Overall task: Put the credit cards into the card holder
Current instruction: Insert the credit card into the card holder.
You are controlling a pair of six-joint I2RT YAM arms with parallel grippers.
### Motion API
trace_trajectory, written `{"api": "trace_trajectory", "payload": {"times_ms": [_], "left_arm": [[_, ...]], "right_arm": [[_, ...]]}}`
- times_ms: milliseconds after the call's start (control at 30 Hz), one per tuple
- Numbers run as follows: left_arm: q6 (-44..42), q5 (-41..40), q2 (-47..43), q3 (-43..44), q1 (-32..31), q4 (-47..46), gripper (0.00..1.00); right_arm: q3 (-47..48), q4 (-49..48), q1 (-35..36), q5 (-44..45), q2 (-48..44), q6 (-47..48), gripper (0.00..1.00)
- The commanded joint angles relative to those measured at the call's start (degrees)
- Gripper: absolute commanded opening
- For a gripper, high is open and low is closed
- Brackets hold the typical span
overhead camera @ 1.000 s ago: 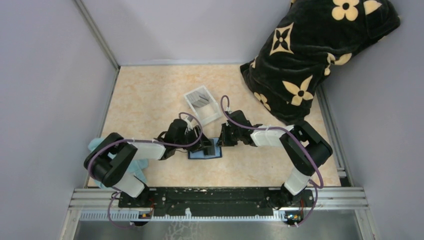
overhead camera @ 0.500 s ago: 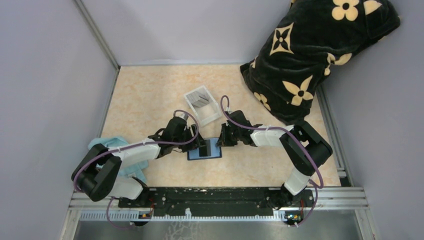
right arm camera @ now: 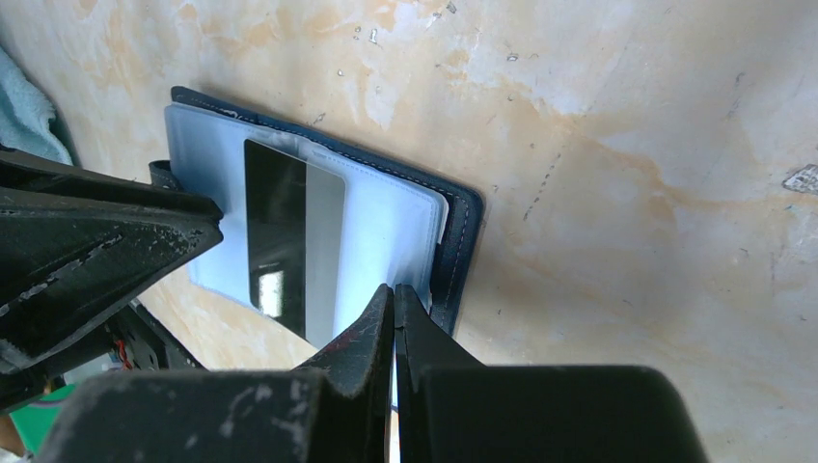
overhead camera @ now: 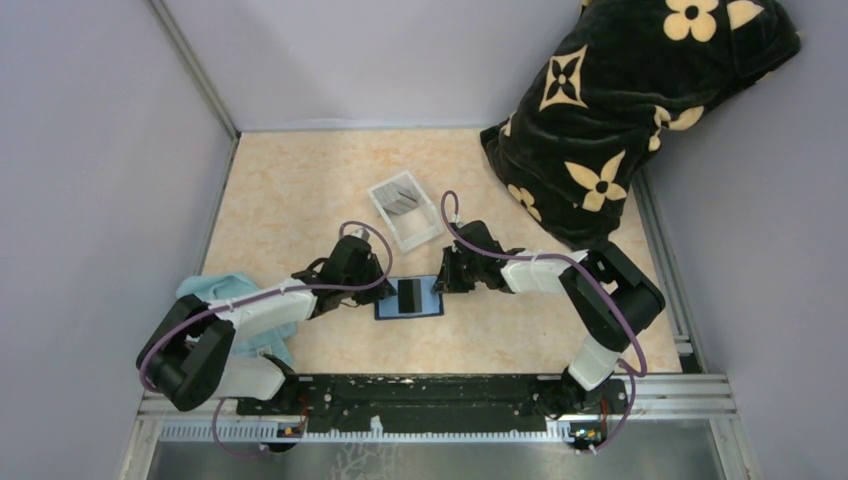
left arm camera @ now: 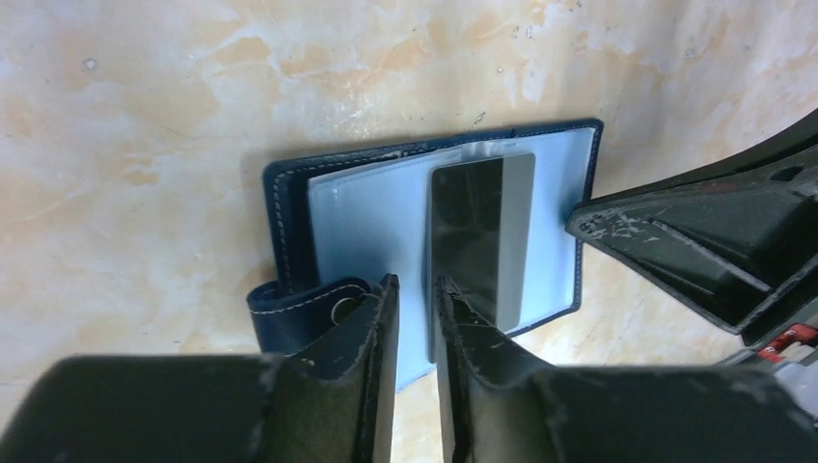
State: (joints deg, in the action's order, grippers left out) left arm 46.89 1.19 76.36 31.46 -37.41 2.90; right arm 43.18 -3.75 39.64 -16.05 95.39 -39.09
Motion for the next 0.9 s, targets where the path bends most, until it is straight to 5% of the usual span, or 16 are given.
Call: {"api": "trace_trajectory", "payload": {"times_ms": [0, 133, 867], "left_arm": [[-1.1, -1.9, -1.0, -0.7, -0.4, 1.1, 0.19], [-2.2, -2.1, 0.8, 0.2, -1.3, 1.3, 0.0], [-3.3, -3.9, 9.1, 5.8, -7.3, -0.1, 0.0]], "right_arm": [[-2.0, 5.6, 0.3, 4.3, 0.7, 2.4, 0.0], [-2.1, 5.7, 0.3, 4.4, 0.4, 2.4, 0.0], [-2.7, 5.3, 0.3, 4.4, 0.3, 2.6, 0.0]]}}
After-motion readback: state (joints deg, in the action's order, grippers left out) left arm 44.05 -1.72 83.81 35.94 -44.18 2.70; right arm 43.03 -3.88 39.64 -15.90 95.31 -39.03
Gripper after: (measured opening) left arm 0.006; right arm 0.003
